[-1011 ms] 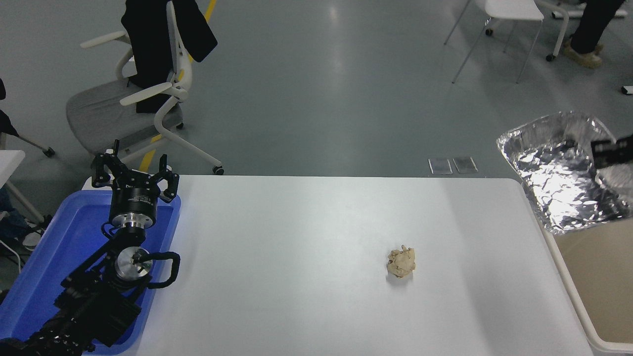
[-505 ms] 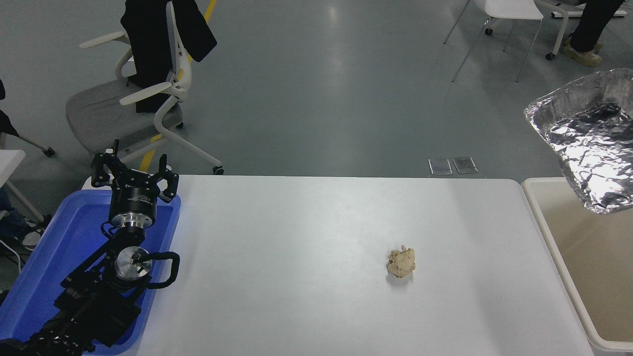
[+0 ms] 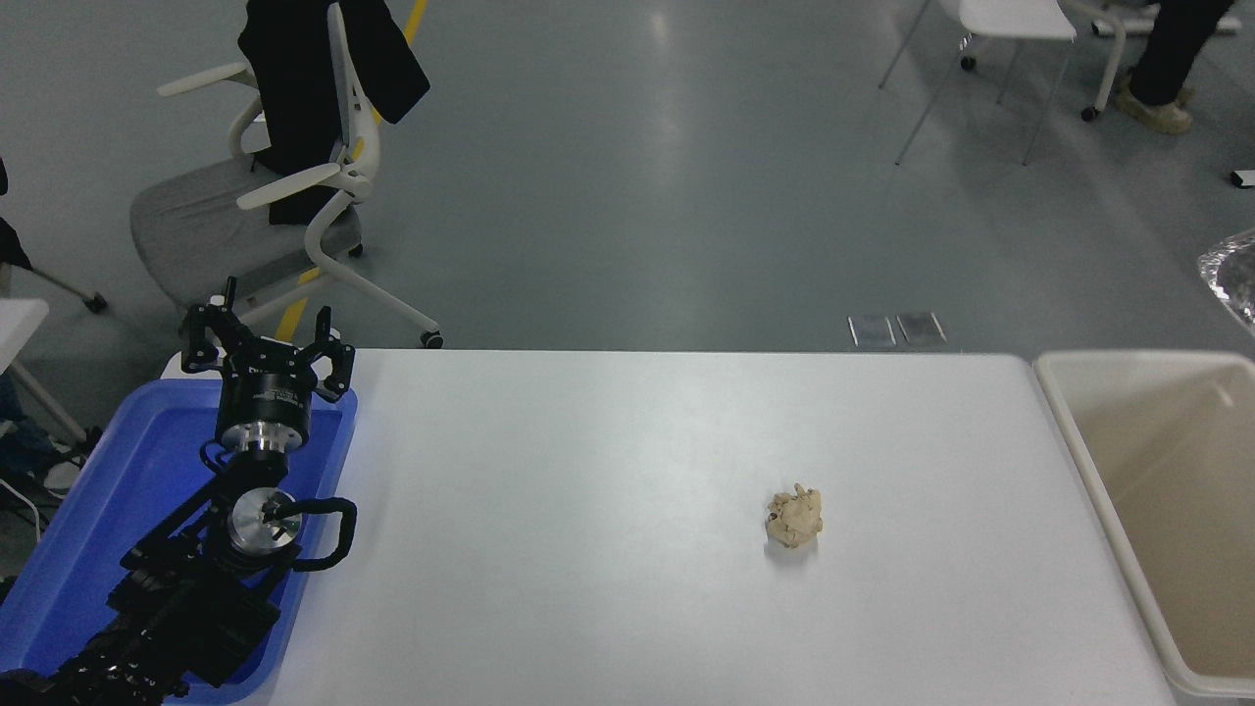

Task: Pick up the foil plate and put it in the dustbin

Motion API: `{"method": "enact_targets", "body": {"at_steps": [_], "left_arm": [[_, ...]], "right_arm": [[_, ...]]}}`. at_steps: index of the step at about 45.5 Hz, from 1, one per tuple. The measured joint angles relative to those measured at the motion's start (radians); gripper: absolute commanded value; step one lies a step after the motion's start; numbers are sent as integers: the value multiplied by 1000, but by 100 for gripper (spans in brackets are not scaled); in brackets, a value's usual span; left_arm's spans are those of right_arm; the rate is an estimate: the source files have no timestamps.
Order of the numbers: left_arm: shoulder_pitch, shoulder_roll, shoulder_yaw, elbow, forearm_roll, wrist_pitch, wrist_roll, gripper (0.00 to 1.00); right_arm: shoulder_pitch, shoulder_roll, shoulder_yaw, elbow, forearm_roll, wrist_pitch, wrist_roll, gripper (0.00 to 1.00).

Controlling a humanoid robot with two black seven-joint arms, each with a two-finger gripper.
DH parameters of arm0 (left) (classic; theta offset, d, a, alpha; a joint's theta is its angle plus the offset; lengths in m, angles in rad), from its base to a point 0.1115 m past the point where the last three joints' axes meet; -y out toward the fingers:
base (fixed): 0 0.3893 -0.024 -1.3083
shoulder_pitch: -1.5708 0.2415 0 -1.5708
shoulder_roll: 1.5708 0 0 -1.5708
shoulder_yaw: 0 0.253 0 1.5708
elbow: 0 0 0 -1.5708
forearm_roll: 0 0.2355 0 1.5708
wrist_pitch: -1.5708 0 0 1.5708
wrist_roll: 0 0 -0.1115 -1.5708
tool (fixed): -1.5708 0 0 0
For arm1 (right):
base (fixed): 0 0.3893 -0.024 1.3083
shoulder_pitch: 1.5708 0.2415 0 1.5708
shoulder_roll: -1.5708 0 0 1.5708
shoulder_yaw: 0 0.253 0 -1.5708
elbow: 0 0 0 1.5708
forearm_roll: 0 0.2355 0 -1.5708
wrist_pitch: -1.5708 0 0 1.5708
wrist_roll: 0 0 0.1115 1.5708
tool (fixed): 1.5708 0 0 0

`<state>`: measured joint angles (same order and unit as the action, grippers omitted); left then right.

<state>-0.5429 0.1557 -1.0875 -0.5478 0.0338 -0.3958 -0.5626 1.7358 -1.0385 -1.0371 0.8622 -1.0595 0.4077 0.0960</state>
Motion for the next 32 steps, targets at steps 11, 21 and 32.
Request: {"method": "enact_targets", "body": {"at_steps": [11,21,32], "left_arm": [[0,0,0,0,0,0,0,99],[0,0,0,0,0,0,0,99],[0,0,0,0,0,0,0,99]], "right_arm": [[-516,116,360,-263,-12,-152,5,0],[-815,254,581,-466,-12,-244,1,0],[-954,346,677,-539,-10,-316,-11,100]]}}
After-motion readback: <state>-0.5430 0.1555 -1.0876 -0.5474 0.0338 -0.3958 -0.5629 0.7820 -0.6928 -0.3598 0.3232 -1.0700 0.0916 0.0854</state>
